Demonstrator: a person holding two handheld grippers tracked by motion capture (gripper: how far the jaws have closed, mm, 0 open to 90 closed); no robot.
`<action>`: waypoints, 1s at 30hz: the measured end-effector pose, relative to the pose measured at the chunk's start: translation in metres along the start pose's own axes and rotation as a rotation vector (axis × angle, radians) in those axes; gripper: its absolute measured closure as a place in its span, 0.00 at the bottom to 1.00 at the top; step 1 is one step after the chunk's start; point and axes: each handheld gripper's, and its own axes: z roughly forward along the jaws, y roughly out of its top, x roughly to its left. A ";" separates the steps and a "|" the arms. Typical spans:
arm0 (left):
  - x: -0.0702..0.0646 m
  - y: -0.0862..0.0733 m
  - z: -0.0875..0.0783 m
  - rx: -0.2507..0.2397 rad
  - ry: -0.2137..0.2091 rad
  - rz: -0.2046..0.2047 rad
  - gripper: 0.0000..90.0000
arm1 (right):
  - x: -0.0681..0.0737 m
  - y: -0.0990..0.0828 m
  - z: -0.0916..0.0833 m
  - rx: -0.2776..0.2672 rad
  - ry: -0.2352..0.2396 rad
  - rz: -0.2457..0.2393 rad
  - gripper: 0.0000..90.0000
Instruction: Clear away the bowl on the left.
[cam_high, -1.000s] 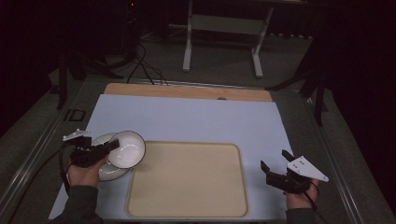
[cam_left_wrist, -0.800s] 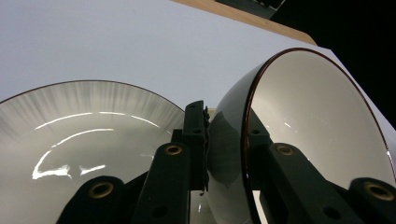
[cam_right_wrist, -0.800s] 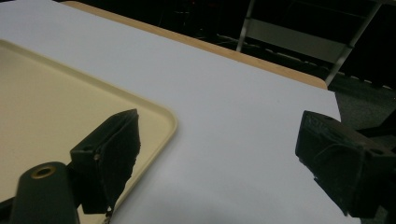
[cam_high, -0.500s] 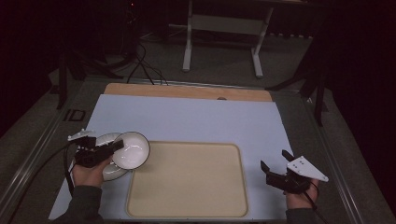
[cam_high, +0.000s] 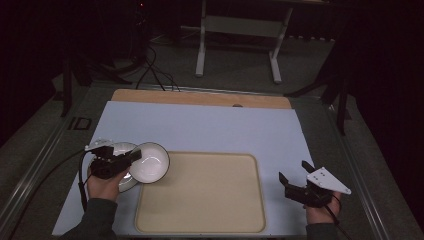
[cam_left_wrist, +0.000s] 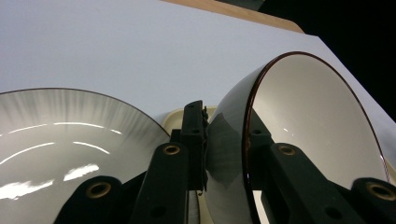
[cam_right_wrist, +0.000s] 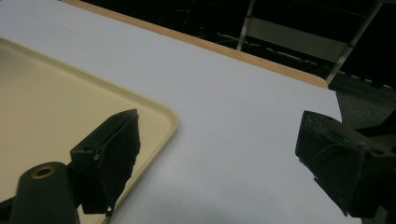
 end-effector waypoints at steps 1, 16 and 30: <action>0.000 0.000 0.000 0.000 0.000 0.000 0.86 | 0.000 0.000 0.000 0.001 0.000 0.000 0.15; -0.011 -0.001 0.009 0.013 -0.017 0.046 0.86 | 0.000 0.000 0.000 0.001 -0.002 0.000 0.15; -0.016 -0.001 0.016 0.020 -0.029 0.059 0.85 | 0.000 0.000 0.000 0.001 -0.004 0.000 0.15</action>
